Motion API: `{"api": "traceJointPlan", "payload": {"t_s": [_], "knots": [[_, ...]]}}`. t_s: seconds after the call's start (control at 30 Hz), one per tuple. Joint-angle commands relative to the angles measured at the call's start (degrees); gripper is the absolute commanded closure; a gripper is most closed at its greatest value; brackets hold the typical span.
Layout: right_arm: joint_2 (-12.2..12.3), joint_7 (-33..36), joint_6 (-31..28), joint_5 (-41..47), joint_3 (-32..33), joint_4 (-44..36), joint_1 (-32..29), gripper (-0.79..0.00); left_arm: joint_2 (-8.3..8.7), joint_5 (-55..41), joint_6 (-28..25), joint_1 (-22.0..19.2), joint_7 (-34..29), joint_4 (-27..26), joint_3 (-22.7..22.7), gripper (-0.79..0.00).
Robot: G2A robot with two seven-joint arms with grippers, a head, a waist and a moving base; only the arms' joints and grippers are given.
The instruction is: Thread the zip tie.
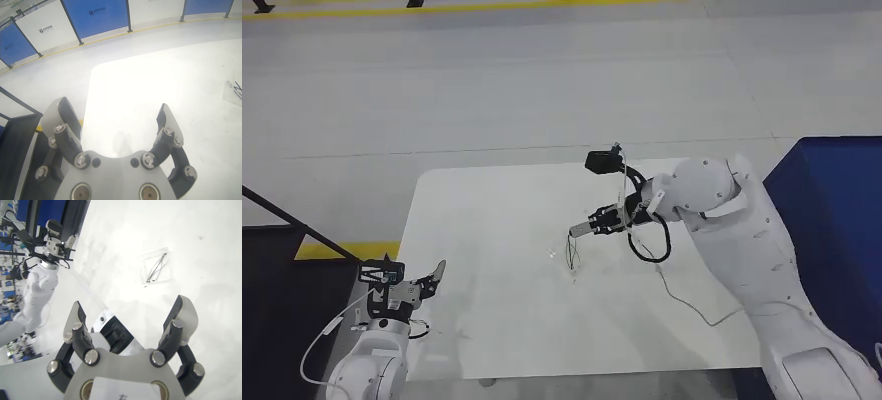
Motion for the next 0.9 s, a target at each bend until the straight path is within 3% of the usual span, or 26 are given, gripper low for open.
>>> {"api": "traceJointPlan", "payload": {"t_s": [0.0,0.1,0.37,0.47,0.53,0.77,0.83,0.87], "knots": [[-1.59,-0.14,2.32,4.94,-9.42,9.81,9.24,-0.785,0.0,0.0,0.0,0.0,0.0,0.0,0.0,-0.785],[-3.5,-0.14,3.6,10.37,-18.24,17.88,15.65,-0.785,0.0,0.0,0.0,0.0,0.0,0.0,0.0,-0.785],[-3.5,-0.14,3.6,10.37,-18.24,17.88,15.65,-0.785,0.0,0.0,0.0,0.0,0.0,0.0,0.0,-0.785],[-3.78,-0.14,0.03,21.1,-17.88,19.94,12.95,-0.785,0.0,0.0,0.0,0.0,0.0,0.0,0.0,-0.785],[-4.24,-0.14,0.91,20.72,-20.57,25.04,15.14,-0.785,0.0,0.0,0.0,0.0,0.0,0.0,0.0,-0.785],[-9.69,-0.74,1.46,23.04,-29.34,37.29,19.26,-0.776,0.0,0.0,0.0,0.0,0.0,0.0,0.0,-0.785],[-11.46,-1.15,1.21,23.45,-31.1,40.3,19.51,-0.643,0.0,0.0,0.0,0.0,0.0,0.0,0.0,-0.785],[-12.31,-1.27,0.68,23.91,-31.74,41.91,19.58,-0.542,0.0,0.0,0.0,0.0,0.0,0.0,0.0,-0.785]]}}
